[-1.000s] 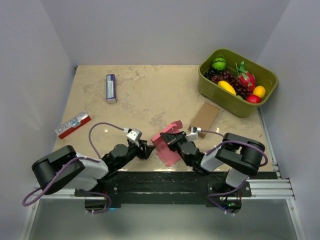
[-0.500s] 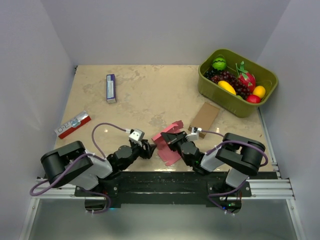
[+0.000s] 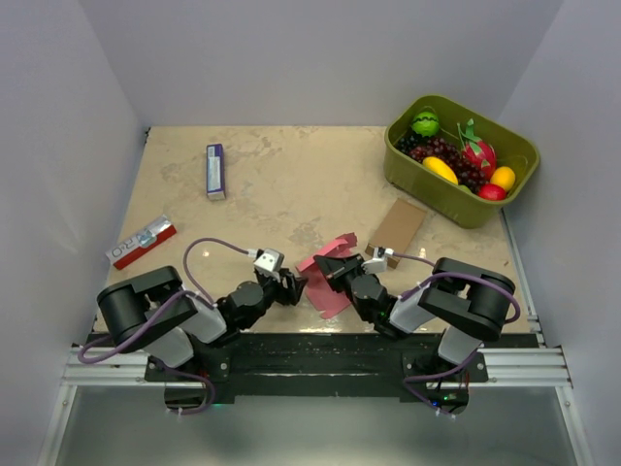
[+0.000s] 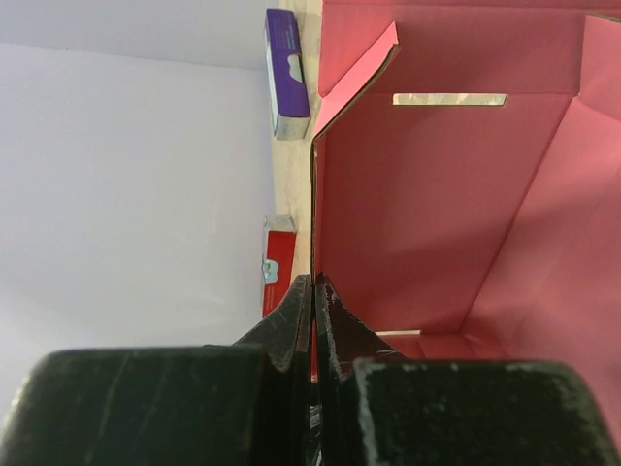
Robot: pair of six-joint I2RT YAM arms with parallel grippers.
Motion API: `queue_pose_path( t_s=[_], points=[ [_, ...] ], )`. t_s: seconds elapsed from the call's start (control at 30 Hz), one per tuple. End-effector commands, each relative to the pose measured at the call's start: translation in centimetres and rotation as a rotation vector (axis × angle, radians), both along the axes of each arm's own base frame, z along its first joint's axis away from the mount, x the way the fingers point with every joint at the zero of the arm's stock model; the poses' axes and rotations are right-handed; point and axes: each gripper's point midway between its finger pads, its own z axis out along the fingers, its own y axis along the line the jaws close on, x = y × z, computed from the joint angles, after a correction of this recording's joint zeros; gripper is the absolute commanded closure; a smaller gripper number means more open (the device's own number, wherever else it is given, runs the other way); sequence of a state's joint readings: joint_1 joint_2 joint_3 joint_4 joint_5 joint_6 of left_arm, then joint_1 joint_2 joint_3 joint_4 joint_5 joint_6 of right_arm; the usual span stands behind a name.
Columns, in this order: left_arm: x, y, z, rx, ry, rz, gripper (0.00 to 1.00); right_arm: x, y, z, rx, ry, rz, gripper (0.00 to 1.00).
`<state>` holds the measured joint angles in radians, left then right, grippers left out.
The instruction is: Fold the paper box
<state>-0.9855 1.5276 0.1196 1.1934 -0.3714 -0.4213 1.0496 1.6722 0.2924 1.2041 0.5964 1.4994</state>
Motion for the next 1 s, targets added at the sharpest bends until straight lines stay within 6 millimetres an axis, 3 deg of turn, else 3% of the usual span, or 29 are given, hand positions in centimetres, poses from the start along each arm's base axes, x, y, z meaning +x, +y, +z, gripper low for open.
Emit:
queue_pose_path(
  t_s=[0.0,0.33,0.63,0.97],
  points=[
    [2.3,0.0,1.8,-0.059,-0.042,0.125,0.35,-0.4,-0.1,-0.1,-0.006,0.003,0.004,1.0],
    [3.3,0.2,1.6,-0.024,-0.058,0.183,0.43,-0.5,-0.1,-0.7,0.002,0.029,0.006,1.0],
    [3.6,0.2,0.8,0.03,-0.058,0.191,0.71,-0.5,-0.2,-1.2,0.0,0.046,0.0,1.0],
    [4.5,0.8,-0.3,0.171,-0.071,0.267,0.82,-0.5,-0.4,-0.8,-0.013,0.073,-0.02,1.0]
  ],
)
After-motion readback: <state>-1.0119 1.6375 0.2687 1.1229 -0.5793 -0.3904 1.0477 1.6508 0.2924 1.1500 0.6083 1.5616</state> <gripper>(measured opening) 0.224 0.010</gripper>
